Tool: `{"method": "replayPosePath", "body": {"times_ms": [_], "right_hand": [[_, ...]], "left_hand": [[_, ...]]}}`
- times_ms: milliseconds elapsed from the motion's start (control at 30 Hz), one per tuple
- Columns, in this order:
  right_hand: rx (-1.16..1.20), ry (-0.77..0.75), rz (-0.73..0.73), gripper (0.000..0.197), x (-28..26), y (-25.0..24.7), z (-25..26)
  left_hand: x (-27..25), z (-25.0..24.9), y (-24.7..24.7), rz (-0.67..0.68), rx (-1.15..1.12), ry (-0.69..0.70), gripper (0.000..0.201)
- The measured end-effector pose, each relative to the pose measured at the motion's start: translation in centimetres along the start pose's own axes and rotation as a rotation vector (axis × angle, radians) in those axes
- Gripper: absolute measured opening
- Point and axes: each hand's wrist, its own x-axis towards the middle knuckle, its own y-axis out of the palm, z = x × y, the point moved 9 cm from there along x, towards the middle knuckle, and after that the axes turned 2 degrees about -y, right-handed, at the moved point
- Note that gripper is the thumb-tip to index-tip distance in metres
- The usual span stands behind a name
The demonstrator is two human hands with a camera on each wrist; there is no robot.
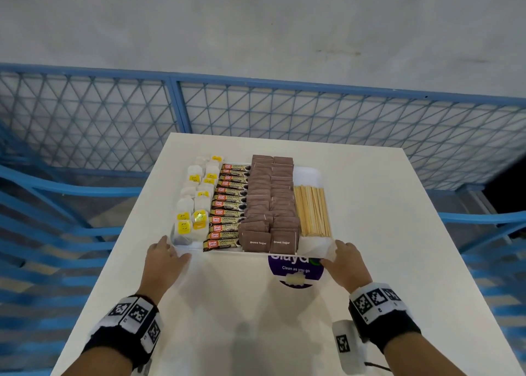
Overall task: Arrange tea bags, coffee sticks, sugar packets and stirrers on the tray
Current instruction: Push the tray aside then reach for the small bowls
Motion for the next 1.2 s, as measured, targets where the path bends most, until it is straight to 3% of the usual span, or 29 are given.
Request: {"method": "replayPosePath", "body": {"times_ms": [100,233,367,533,700,833,900,1200], "right_hand": [[0.063,-0.04,-0.041,0.047,-2.6,-1.5,-0.1],[0.176,-0.073,-0.118,0.037,-7.6,-3.9,-2.0],[0.242,-0.059,-0.178,0.018,-14.2,-6.4,-5.5],[0.174,0.065,-0.271,0.004,-21.7,-8.9,-12.8],[0.047,0.194,-0.499,0.025,-28.1,-10.1,-20.9],[-0.098,0.368,-0.328,0.074,-29.7,-6.6,-27.2],[-0.072,0.425,-0.221,0.084,-30.0,-4.7,-29.0],[0.136,0.392,-0.266,0.065,-31.4,-5.1,-30.3]], "left_hand": [[-2.6,-0.2,0.2,-0.033,-0.063,-0.005,0.066],[-7.9,-2.8,2.5,-0.027,-0.068,0.143,0.05],[-14.7,-8.2,8.4,0.209,-0.066,0.405,0.027],[-24.8,-14.9,16.3,0.513,-0.033,0.716,0.02],[-33.6,-18.4,22.7,0.728,0.11,0.934,0.025],[-38.5,-19.4,26.3,0.824,0.27,1.037,0.032],[-40.3,-19.7,27.6,0.851,0.343,1.075,0.038],[-45.7,-22.8,32.0,0.791,0.572,1.259,0.063]]}}
